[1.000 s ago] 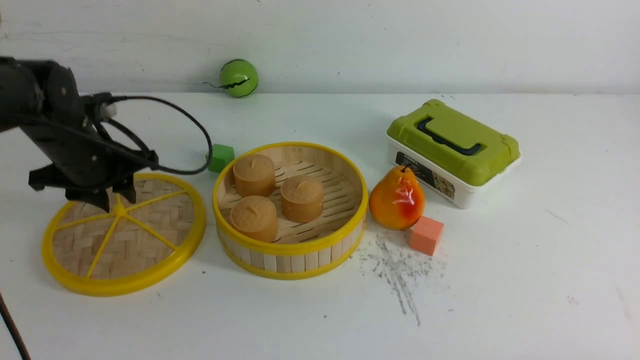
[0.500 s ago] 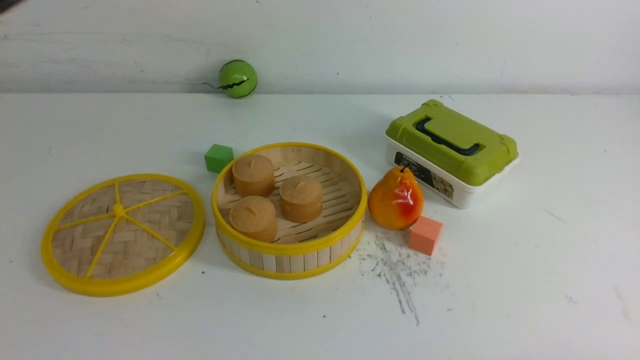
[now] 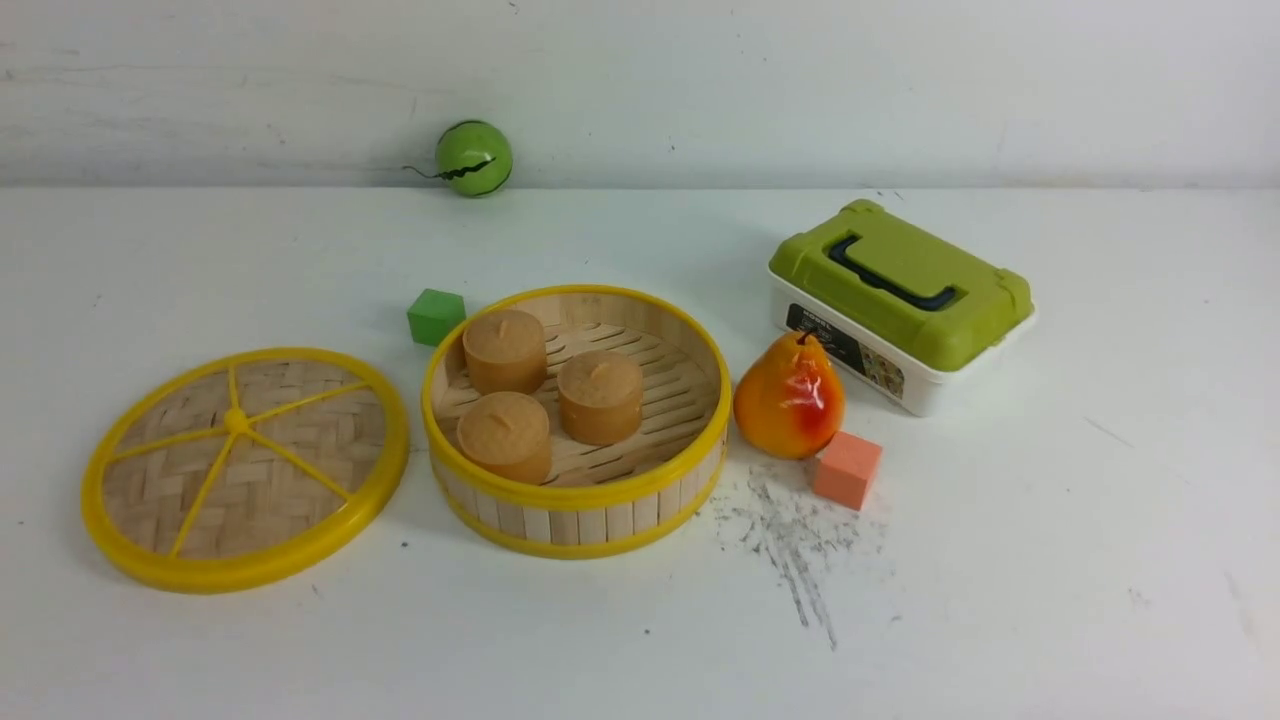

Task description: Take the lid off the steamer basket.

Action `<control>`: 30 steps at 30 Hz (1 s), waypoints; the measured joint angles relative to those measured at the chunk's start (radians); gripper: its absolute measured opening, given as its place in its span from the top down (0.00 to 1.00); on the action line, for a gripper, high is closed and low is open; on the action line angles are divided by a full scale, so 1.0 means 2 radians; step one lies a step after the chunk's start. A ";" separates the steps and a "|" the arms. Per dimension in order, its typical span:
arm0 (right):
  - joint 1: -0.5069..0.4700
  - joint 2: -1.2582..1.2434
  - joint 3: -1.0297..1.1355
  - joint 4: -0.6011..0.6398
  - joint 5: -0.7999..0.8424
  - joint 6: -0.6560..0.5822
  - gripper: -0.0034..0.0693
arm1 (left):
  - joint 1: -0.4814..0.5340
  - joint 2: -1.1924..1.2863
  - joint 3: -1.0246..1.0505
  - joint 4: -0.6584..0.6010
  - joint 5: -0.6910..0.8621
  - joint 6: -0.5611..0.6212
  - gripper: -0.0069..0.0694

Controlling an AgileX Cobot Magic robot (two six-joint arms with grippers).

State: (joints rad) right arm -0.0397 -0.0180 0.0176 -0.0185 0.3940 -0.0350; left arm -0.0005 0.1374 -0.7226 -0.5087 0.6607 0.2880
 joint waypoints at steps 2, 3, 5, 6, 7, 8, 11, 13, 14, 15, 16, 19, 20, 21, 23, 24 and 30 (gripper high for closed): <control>0.000 0.000 0.000 0.000 0.000 0.000 0.62 | 0.000 -0.035 0.056 0.001 0.014 -0.004 0.93; 0.000 0.000 0.000 0.000 0.000 0.000 0.62 | 0.000 -0.049 0.073 0.002 0.017 -0.005 0.93; 0.000 0.000 0.000 0.000 0.000 0.000 0.62 | 0.000 -0.067 0.104 0.002 0.019 -0.007 0.93; 0.000 0.000 0.000 0.000 0.000 0.000 0.62 | 0.000 -0.074 0.124 0.002 0.020 -0.007 0.93; 0.000 0.000 0.000 0.000 0.000 0.000 0.62 | 0.000 -0.075 0.131 0.002 0.020 -0.007 0.93; 0.000 0.000 0.000 0.000 0.000 0.000 0.62 | 0.000 -0.076 0.148 0.002 0.021 -0.008 0.93; 0.000 0.000 0.000 0.000 0.000 0.000 0.62 | 0.000 -0.077 0.190 -0.002 0.019 -0.008 0.93; 0.000 0.000 0.000 0.000 0.000 0.000 0.62 | 0.000 -0.077 0.205 -0.002 0.010 -0.008 0.93; 0.000 0.000 0.000 0.000 0.000 0.000 0.62 | 0.000 -0.077 0.213 0.000 0.003 -0.008 0.93; 0.000 0.000 0.000 0.000 0.000 0.000 0.62 | 0.000 -0.077 0.216 0.000 -0.001 -0.008 0.93; 0.000 0.000 0.000 0.000 0.000 0.000 0.62 | 0.000 -0.077 0.219 0.001 -0.003 -0.008 0.93; 0.000 0.000 0.000 0.000 0.000 0.000 0.62 | 0.000 -0.077 0.230 0.004 -0.010 -0.008 0.93; 0.000 0.000 0.000 0.000 0.000 0.000 0.62 | 0.000 -0.077 0.234 0.005 -0.010 -0.008 0.93; 0.000 0.000 0.000 0.000 0.000 0.000 0.62 | 0.000 -0.077 0.238 0.003 -0.013 -0.008 0.93; 0.000 0.000 0.000 0.000 0.000 0.000 0.62 | 0.000 -0.077 0.250 -0.008 -0.031 -0.008 0.93; 0.000 0.000 0.000 0.000 0.000 0.000 0.62 | 0.000 -0.077 0.260 -0.012 -0.040 -0.008 0.93; 0.000 0.000 0.000 0.000 0.000 0.000 0.62 | 0.000 -0.077 0.307 -0.024 -0.131 -0.008 0.93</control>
State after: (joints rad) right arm -0.0397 -0.0180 0.0176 -0.0185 0.3940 -0.0350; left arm -0.0005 -0.0165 -0.1087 -0.5558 0.3995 0.2713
